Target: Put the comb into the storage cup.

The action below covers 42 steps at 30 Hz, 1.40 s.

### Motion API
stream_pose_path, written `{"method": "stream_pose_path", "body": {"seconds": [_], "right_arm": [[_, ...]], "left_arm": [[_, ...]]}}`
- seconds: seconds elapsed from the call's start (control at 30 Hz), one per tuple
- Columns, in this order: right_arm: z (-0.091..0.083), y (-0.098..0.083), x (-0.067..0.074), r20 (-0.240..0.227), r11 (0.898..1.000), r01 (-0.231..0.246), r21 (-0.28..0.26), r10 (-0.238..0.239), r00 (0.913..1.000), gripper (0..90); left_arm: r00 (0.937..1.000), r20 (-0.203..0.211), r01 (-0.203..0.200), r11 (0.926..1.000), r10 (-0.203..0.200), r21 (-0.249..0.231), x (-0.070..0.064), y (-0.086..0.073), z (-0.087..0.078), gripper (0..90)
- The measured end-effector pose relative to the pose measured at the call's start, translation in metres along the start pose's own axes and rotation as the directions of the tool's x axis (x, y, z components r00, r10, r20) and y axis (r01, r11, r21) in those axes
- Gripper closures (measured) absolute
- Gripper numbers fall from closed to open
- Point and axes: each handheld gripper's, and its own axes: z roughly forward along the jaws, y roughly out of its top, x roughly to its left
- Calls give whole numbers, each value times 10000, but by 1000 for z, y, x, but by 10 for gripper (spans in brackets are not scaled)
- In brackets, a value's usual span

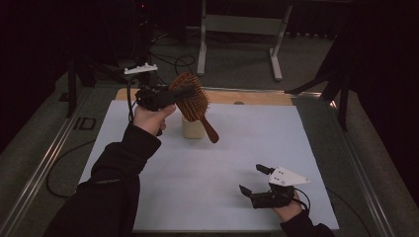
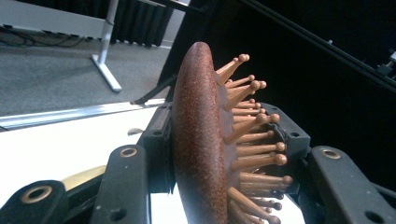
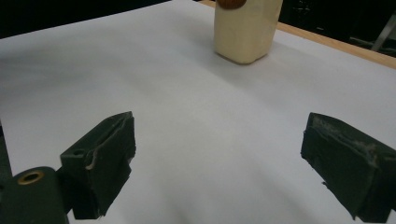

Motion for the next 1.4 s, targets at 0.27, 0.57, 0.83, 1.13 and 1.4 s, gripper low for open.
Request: {"method": "stream_pose_path", "body": {"seconds": [0.27, 0.57, 0.83, 1.13, 1.4], "right_arm": [[-1, -1, -1, 43, 10000, -15, 5, 15, 10000, 97], [-2, -1, -2, 59, 9999, -82, -65, 83, 9999, 98], [-2, -1, -2, 7, 9999, -123, -78, 123, 9999, 98], [-2, 0, -2, -29, 10000, -65, -37, 64, 10000, 99], [-2, 0, -2, -90, 9999, -125, -57, 125, 9999, 100]], "left_arm": [[9996, -279, 88, 9996, -95, -267, 7, 18, -4, 532], [9977, -683, -15, 9989, -17, -468, 14, 33, -6, 532], [9941, -1081, -44, 9978, -28, -663, 21, 43, -9, 532], [9857, -1682, -206, 9963, 62, -840, 30, 48, -9, 532], [9771, -2128, -133, 9970, -34, -766, 42, 41, 2, 532]]}}
